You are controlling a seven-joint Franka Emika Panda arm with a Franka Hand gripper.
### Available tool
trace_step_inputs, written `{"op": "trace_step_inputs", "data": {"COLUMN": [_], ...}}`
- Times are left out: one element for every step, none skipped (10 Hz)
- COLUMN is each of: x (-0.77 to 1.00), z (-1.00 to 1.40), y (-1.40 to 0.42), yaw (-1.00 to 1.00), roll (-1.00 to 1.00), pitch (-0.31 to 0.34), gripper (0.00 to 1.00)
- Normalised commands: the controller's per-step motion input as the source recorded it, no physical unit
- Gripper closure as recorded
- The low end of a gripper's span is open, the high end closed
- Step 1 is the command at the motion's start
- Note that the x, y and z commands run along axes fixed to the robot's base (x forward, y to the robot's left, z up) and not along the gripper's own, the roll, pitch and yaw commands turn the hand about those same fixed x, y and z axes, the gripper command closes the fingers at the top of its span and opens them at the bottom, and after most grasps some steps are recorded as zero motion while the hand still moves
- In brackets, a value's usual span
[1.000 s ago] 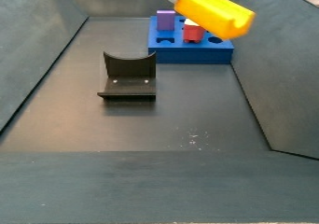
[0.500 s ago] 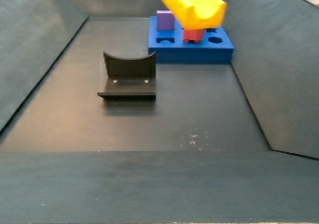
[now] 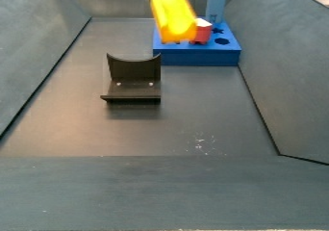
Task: Pick up the arch object. Move up. Place the arch object on the fixture. Regrasp the arch object. Move to above the board. Insert the arch object.
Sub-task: Place the arch object on the fixture.
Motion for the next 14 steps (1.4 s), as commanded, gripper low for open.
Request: {"op": "trace_step_inputs", "data": {"x": [1.0,0.97,0.84,0.74,0.66,0.56,0.49,0.42,0.33,0.26,0.19,0.12,0.12,0.13], "z": [-0.39,-0.28,-0.14,-0.08,-0.05,-0.04,-0.03,-0.02,-0.02,-0.02,-0.02,-0.01,-1.0,-1.0], "y": [-0.24,-0.18,-0.08,-0.02,0.0,0.03,0.04,0.04,0.05,0.05,0.04,0.03,0.14,0.14], "yaw": [-0.13,-0.13,-0.12,-0.12,-0.12,-0.11,-0.11,-0.1,-0.09,-0.08,-0.08,-0.07,0.01,-0.01], "roll": [-1.0,-1.0,-1.0,-1.0,-1.0,-1.0,-0.98,-0.82,-0.61,-0.44,-0.29,-0.21,-1.0,-1.0], "pitch": [-0.056,-0.055,-0.038,-0.018,-0.002,0.014,0.025,0.032,0.038,0.041,0.048,0.046,0.203,0.199], "gripper": [1.0,1.0,1.0,1.0,1.0,1.0,1.0,1.0,1.0,1.0,1.0,1.0,1.0,1.0]}}
